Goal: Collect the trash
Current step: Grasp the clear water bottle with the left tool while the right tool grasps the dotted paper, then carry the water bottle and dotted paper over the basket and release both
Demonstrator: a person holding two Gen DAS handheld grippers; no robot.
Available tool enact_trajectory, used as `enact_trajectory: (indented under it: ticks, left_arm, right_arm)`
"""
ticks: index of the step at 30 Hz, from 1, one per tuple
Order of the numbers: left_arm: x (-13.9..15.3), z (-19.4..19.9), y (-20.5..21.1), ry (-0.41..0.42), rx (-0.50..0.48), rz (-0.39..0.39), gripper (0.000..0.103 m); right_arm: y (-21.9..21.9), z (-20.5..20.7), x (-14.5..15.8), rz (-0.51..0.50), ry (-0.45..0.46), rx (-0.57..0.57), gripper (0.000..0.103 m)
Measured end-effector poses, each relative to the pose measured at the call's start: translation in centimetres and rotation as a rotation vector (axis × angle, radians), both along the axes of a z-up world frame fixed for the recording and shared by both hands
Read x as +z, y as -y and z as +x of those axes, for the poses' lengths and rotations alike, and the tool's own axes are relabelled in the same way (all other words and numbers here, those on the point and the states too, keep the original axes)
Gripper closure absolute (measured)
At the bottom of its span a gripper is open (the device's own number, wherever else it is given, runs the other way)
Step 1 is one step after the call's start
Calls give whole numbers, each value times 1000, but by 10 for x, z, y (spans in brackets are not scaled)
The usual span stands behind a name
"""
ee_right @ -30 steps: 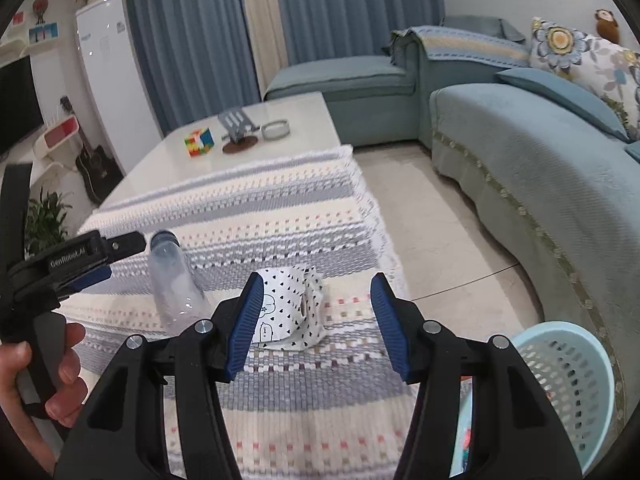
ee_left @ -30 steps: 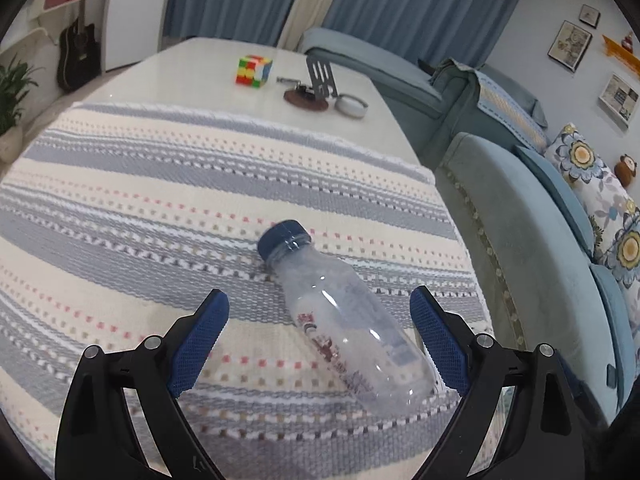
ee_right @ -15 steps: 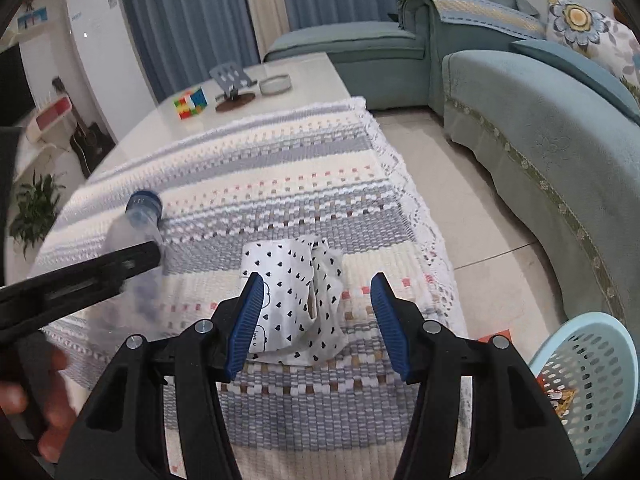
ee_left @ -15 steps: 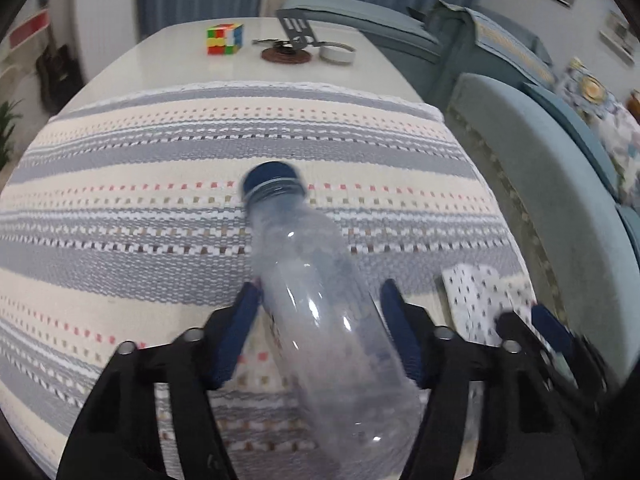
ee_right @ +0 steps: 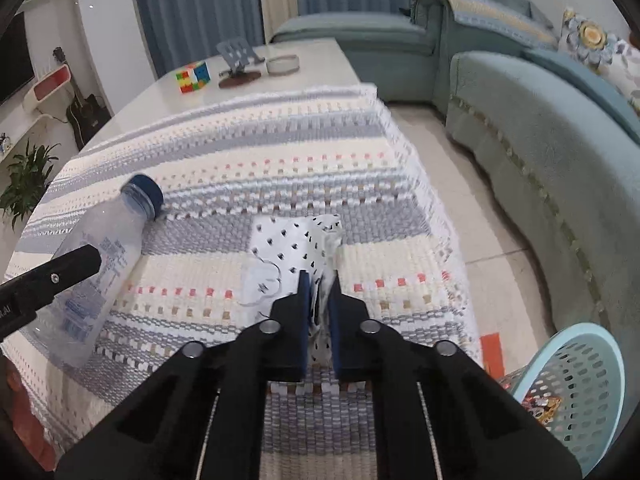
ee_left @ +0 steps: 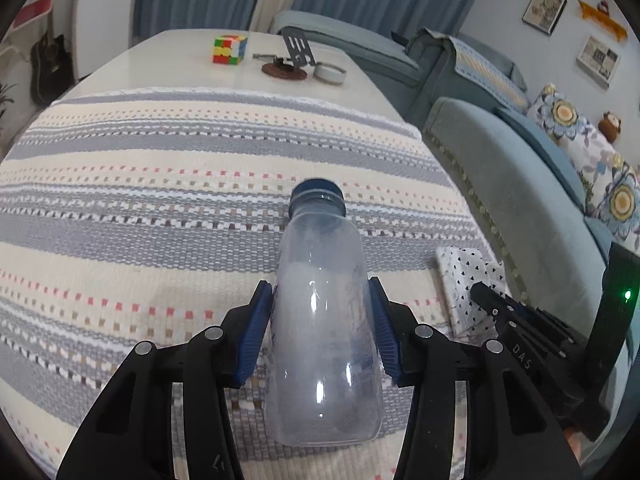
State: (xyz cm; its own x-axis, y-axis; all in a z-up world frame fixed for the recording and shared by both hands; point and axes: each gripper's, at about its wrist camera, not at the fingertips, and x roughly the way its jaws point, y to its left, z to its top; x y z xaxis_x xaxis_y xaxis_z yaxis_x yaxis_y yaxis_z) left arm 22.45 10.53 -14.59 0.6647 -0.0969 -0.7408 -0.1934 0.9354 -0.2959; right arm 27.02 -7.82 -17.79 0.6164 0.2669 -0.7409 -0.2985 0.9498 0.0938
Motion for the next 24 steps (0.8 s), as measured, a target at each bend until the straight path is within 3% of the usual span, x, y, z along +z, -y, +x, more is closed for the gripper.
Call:
enact_trajectory:
  ticks: [5,10,17,21,24]
  left_arm:
    - [31,-19,4,76,-1,-8,57]
    - [78,-40,33,170,-60,-9,57]
    - [151,-63,125,312,-217,-10,57]
    - [163,-70,189,341,-321,-26,57]
    - [150,-68,236,316,-392,-27,57]
  right_arm:
    - [10,-21,17,34,51,-4,100]
    - [49,-58,73,86,150,-52,100]
    - [137,-107,154,74,267,-174,100]
    - [198,-132,171,28,276,-280,100]
    - [241,-145,162,29,237,-366,100]
